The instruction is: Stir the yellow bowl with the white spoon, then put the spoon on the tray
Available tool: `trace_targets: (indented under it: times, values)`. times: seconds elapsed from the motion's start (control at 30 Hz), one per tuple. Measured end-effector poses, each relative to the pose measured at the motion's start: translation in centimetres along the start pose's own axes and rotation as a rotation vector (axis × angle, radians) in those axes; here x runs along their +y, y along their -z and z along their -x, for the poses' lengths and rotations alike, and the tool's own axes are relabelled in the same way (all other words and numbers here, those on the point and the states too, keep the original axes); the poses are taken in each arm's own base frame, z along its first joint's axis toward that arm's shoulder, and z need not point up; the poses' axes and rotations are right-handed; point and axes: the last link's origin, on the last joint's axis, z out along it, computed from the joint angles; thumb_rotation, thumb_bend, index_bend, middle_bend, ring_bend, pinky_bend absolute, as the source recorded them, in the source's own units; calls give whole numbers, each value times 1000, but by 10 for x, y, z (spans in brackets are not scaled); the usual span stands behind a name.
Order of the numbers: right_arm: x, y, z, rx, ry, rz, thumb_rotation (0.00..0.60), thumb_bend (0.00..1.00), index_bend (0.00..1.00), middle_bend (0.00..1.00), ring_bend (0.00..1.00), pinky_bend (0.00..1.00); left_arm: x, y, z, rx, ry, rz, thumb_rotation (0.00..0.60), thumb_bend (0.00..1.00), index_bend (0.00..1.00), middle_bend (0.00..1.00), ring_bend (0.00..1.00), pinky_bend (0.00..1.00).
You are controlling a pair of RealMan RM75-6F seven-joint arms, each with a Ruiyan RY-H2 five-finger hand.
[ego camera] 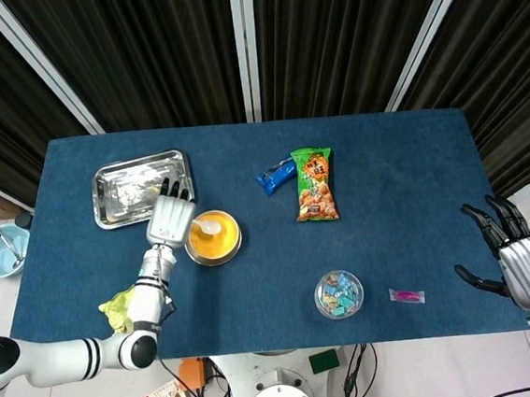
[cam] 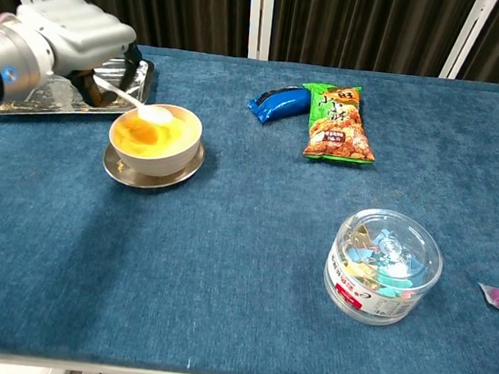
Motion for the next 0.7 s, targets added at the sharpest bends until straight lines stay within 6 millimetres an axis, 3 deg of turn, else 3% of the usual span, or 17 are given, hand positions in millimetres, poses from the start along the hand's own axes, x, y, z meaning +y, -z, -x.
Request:
trace_targets:
  times: [0.17, 0.3, 0.47, 0.7]
  values:
    - [1, 1, 1, -1, -7, 2, 600, 176, 34, 173, 0, 61, 6, 10, -4, 57, -175, -23, 600, 432, 588, 396, 250, 145]
    - [2, 3, 0, 3, -6, 5, 600, 176, 34, 173, 0, 62, 23, 17, -3, 106, -314, -30, 600, 438, 588, 433, 290, 154]
    - [4, 4, 0, 2, -7, 12, 600, 176, 34, 173, 0, 62, 41, 21, -5, 164, -416, -27, 600, 441, 591, 463, 332, 160]
    - [4, 3, 1, 5, -10, 10, 600, 176, 34, 173, 0, 62, 49, 19, -9, 184, -503, -42, 600, 442, 591, 488, 345, 163]
